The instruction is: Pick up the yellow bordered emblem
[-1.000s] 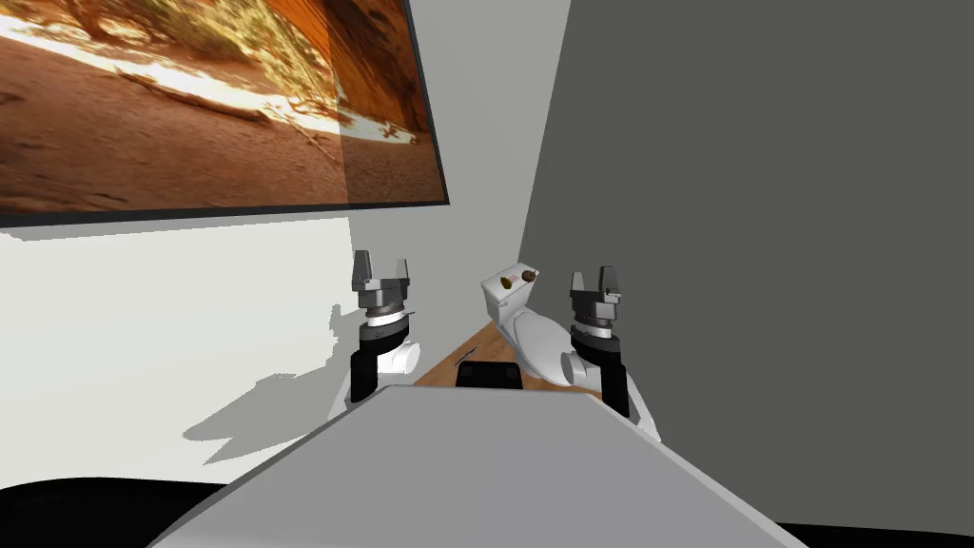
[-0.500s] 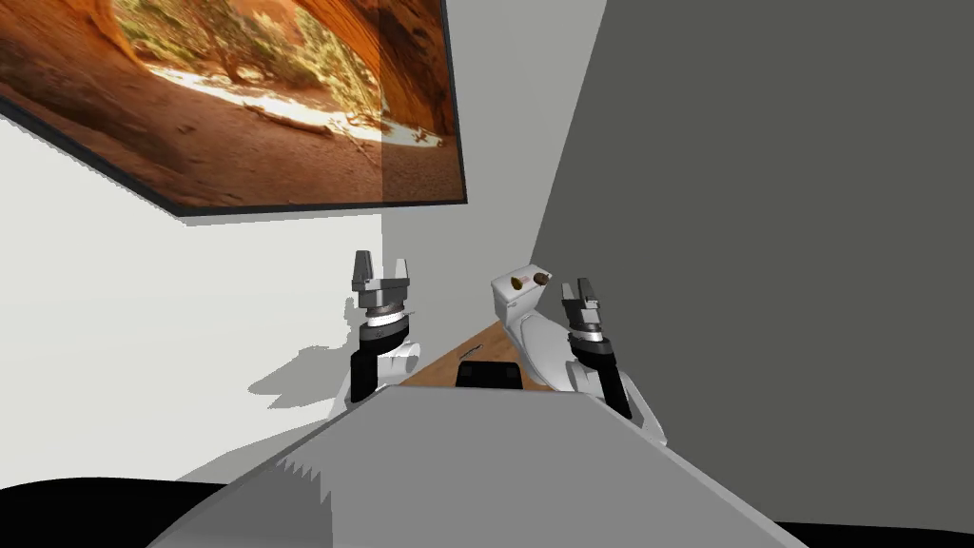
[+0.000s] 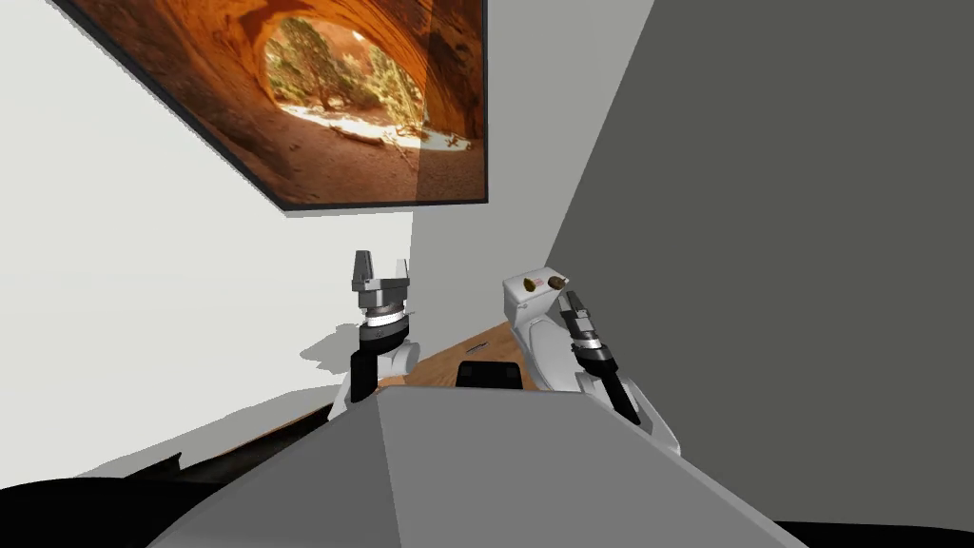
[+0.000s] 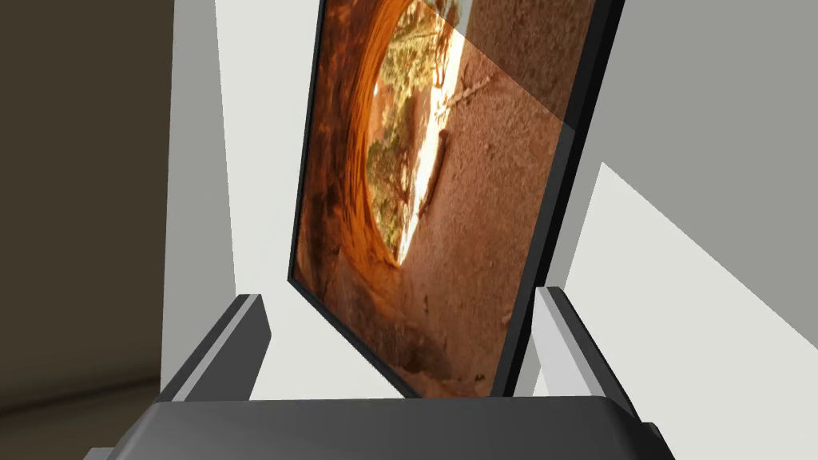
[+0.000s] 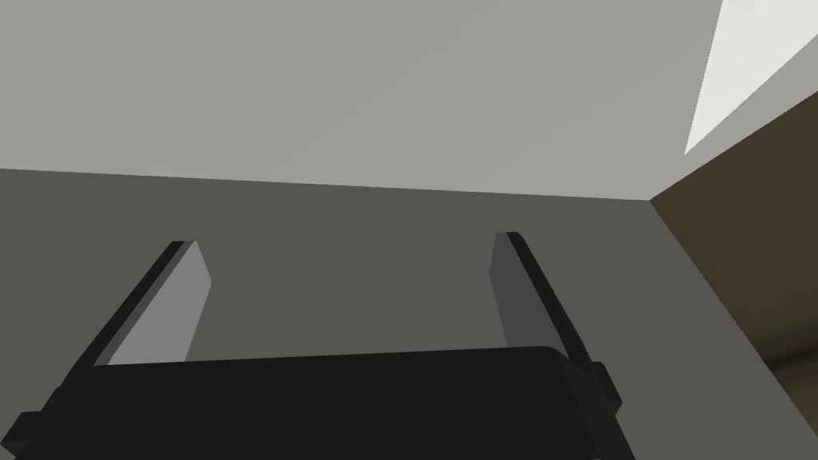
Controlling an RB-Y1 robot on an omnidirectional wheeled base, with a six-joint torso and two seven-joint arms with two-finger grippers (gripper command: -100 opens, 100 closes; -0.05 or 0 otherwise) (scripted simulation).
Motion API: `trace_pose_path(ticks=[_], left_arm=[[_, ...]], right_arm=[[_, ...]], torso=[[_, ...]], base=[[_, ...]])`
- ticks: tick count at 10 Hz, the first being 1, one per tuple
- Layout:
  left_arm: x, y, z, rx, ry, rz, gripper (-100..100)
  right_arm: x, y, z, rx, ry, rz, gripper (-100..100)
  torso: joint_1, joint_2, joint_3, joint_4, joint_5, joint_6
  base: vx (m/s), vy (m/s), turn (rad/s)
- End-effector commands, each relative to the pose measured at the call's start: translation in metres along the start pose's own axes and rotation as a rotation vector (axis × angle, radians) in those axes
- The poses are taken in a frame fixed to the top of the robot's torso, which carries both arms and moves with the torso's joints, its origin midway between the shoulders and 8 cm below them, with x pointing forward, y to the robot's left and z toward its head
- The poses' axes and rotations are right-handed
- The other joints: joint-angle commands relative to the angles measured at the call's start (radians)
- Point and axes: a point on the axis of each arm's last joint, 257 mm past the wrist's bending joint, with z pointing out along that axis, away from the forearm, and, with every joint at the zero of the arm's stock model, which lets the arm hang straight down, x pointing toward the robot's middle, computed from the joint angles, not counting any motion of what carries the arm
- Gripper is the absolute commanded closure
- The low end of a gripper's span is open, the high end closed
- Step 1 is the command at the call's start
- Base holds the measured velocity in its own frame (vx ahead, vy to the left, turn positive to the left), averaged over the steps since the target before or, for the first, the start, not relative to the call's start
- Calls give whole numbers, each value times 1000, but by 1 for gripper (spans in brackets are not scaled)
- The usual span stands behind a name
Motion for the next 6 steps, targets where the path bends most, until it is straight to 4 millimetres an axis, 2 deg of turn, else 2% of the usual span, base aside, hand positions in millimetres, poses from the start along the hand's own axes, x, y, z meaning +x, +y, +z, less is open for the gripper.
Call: trace_pose_path(ticks=[1,2,3,4,6], left_arm=[[0,0,0,0,0,0,0],[0,0,0,0,0,0,0],[0,0,0,0,0,0,0],[0,0,0,0,0,0,0],[0,0,0,0,0,0,0]], right_arm=[[6,-25,-16,66,58,-19,-100],[8,-38,-27,98,93,-32,-100],[8,-44,-30,113,95,-32,-100],[8,-61,-44,156,133,-47,-100],[6,-80,-61,207,172,-61,-100]], torso=[[0,0,0,0,0,0],[0,1,1,0,0,0],[0,1,1,0,0,0],[0,0,0,0,0,1],[0,0,0,0,0,0]], base=[[-53,9,483],[-56,11,481],[-33,2,89],[-25,18,222],[-34,12,277]])
